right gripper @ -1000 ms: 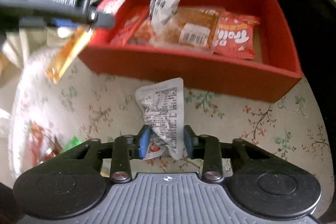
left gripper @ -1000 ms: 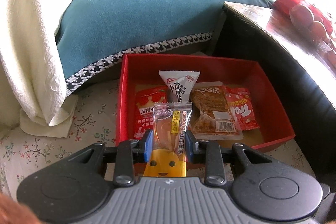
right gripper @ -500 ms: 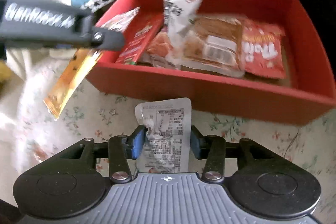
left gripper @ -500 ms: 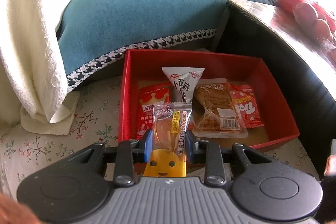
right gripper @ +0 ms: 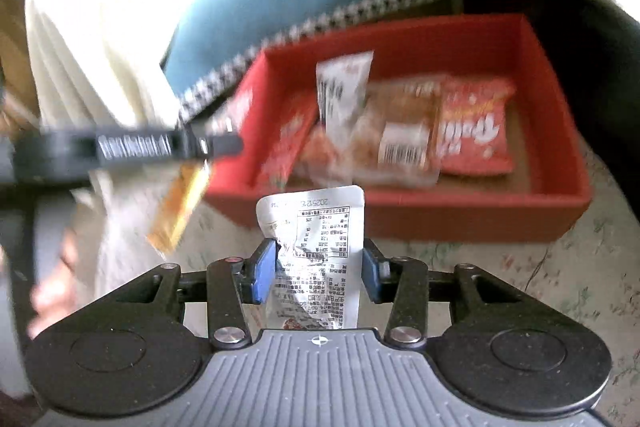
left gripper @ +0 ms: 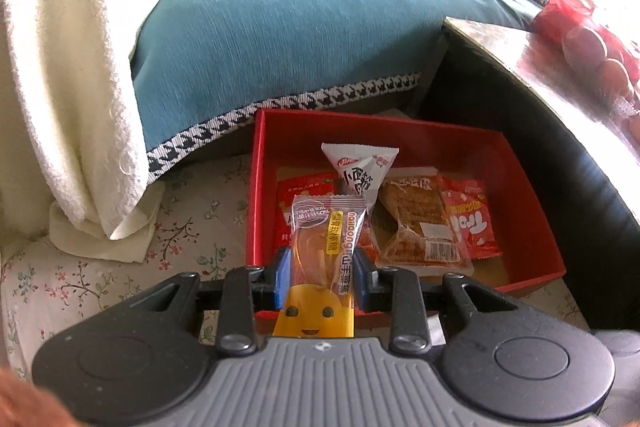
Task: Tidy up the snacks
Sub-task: 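Lower the bread packet and sachet into the red box and open both grippers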
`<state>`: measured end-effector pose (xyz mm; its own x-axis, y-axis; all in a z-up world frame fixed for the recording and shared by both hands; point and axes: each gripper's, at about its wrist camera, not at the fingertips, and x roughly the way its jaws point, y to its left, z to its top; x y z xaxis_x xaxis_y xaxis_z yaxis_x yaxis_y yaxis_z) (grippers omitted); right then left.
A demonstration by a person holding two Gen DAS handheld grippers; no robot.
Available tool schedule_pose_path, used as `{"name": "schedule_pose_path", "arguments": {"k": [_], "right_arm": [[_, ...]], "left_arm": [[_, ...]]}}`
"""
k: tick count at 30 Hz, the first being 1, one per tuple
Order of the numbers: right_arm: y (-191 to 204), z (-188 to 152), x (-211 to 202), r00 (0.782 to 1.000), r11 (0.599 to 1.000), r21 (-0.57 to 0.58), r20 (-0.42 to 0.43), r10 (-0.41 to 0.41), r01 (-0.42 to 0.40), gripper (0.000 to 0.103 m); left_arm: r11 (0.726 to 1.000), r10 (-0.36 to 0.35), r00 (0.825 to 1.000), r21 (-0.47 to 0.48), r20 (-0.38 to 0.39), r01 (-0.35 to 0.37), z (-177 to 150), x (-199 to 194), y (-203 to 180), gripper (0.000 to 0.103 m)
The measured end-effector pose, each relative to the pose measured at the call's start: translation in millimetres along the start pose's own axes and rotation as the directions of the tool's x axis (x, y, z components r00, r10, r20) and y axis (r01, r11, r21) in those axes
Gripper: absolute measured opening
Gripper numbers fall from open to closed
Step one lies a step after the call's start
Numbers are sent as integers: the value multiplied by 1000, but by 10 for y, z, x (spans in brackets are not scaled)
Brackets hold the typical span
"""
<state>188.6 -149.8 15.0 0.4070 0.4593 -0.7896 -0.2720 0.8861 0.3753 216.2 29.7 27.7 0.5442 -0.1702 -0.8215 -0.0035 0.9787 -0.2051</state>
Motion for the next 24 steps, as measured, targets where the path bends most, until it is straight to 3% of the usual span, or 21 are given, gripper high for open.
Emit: {"name": "schedule_pose_path", "arguments": {"k": [5,14,24], "right_arm": [[-122,210,-183,997,999,38,73,3,-6,52],[-326,545,-128,988,995,80,140,-73,62,52],[-464,717,218,985,988,94,109,-132,122,52]], "left_arm": [[1000,2,1000,0,3,-2,28,19,-13,24],[1000,17,999,-12,29,-16,152,98,-59,24],[998,56,998,24,24,-56,212,308,-143,24]]}}
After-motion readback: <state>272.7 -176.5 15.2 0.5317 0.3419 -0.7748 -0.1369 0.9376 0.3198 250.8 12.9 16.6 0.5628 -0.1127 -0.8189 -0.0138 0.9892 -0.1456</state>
